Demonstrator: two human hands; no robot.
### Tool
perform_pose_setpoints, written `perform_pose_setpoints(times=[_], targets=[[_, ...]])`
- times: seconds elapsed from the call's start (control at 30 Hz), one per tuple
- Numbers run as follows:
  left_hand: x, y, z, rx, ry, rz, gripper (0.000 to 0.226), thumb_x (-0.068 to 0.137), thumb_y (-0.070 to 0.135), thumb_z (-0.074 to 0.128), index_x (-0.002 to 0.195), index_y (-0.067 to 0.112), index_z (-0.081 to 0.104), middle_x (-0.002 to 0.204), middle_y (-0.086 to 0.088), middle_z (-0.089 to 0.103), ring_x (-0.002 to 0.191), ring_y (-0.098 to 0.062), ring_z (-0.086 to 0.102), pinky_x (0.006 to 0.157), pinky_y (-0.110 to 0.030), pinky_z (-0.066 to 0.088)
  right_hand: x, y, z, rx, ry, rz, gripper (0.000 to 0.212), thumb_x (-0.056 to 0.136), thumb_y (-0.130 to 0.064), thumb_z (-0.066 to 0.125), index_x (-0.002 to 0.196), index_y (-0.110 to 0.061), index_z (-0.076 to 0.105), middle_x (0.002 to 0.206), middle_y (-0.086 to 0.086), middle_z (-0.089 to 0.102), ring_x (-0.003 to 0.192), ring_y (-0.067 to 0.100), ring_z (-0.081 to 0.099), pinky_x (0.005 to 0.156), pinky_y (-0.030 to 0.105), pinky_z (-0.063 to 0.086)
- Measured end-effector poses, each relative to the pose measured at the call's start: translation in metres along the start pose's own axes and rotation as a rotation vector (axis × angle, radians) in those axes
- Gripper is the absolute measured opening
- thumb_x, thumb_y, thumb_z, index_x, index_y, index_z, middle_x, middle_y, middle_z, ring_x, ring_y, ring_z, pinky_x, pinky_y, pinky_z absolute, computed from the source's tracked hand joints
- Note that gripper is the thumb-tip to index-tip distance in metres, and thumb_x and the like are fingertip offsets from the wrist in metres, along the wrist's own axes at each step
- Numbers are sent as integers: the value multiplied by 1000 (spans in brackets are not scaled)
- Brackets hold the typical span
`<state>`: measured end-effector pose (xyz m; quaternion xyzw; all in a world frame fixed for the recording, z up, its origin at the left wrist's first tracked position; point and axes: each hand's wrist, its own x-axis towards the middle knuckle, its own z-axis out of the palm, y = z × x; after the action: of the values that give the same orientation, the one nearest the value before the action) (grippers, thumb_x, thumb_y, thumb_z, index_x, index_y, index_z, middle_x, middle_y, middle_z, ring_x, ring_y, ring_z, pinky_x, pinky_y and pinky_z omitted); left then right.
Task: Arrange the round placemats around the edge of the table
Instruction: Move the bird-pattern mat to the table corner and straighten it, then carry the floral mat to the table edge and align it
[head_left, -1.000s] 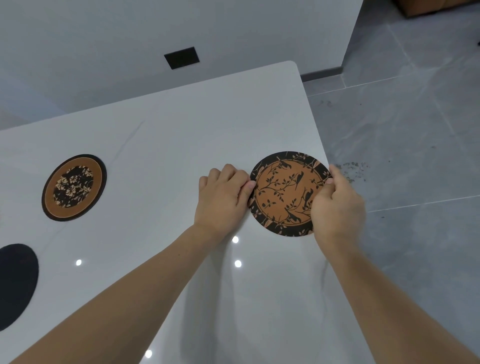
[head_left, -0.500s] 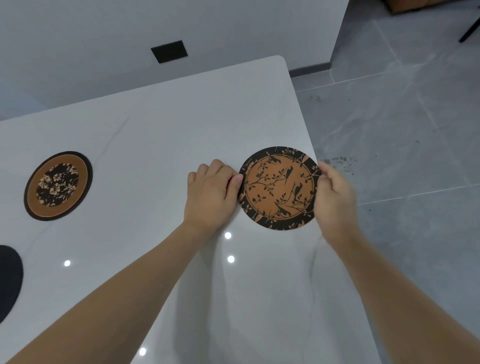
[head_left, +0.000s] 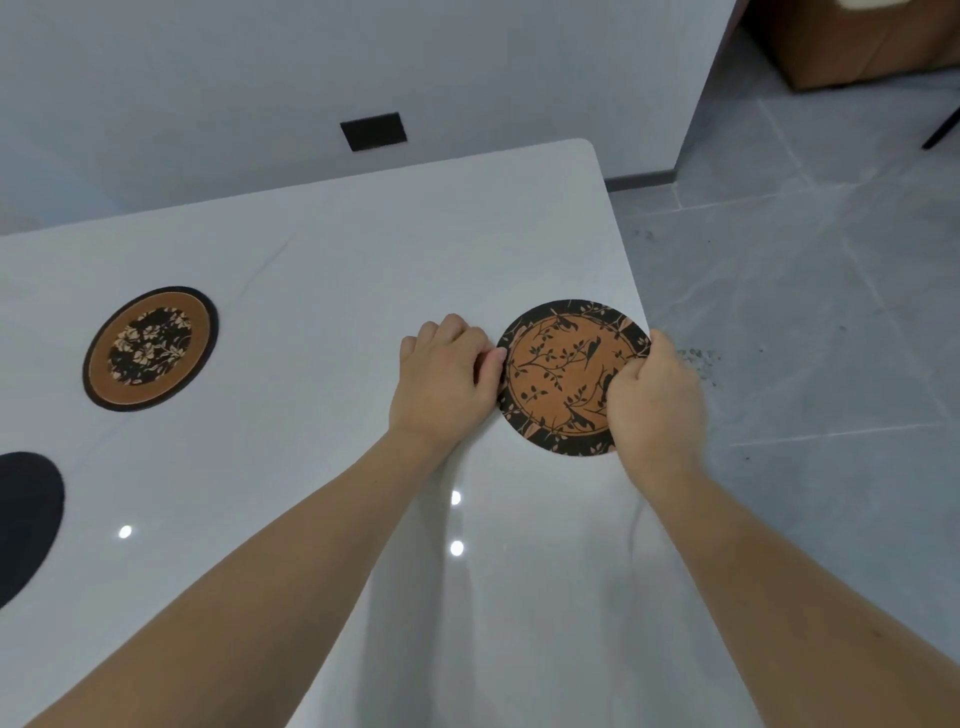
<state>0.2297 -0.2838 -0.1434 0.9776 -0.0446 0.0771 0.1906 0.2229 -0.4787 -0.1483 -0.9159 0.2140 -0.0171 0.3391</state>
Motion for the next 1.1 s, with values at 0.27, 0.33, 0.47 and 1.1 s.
perform_pose_setpoints(times=[0.27, 0.33, 0.47, 1.1], targets=[[-19, -14, -50, -65, 53, -180, 21, 96, 25, 39, 97, 10, 55, 96, -5, 56, 88, -28, 50, 79, -41, 42, -34, -35, -20, -346, 109, -412, 49, 94, -28, 39, 137, -4, 42, 147, 17, 41, 134, 36, 36, 110, 51, 28], [-24, -37, -80, -13, 61, -207, 22, 96, 22, 42, 107, 8, 54, 106, -9, 56, 94, -31, 50, 81, -40, 40, -48, -61, -19, -345, 44, -527, 46, 94, -26, 38, 135, -5, 45, 147, 16, 40, 134, 34, 36, 112, 48, 28], [-30, -89, -156, 46, 156, -288, 29, 95, 19, 47, 118, 3, 52, 114, -16, 56, 101, -34, 50, 85, -42, 40, -81, -134, 3, -221, -160, -712, 45, 95, -22, 40, 137, -7, 45, 147, 11, 41, 134, 29, 37, 113, 41, 28], [6, -365, -182, -239, -12, -922, 21, 77, 24, 55, 84, 5, 49, 75, -7, 55, 72, -28, 54, 56, -30, 37, -119, -344, 224, 87, -553, 18, 8, 75, -14, 48, 67, -12, 48, 65, 0, 52, 57, 18, 50, 45, 23, 29]])
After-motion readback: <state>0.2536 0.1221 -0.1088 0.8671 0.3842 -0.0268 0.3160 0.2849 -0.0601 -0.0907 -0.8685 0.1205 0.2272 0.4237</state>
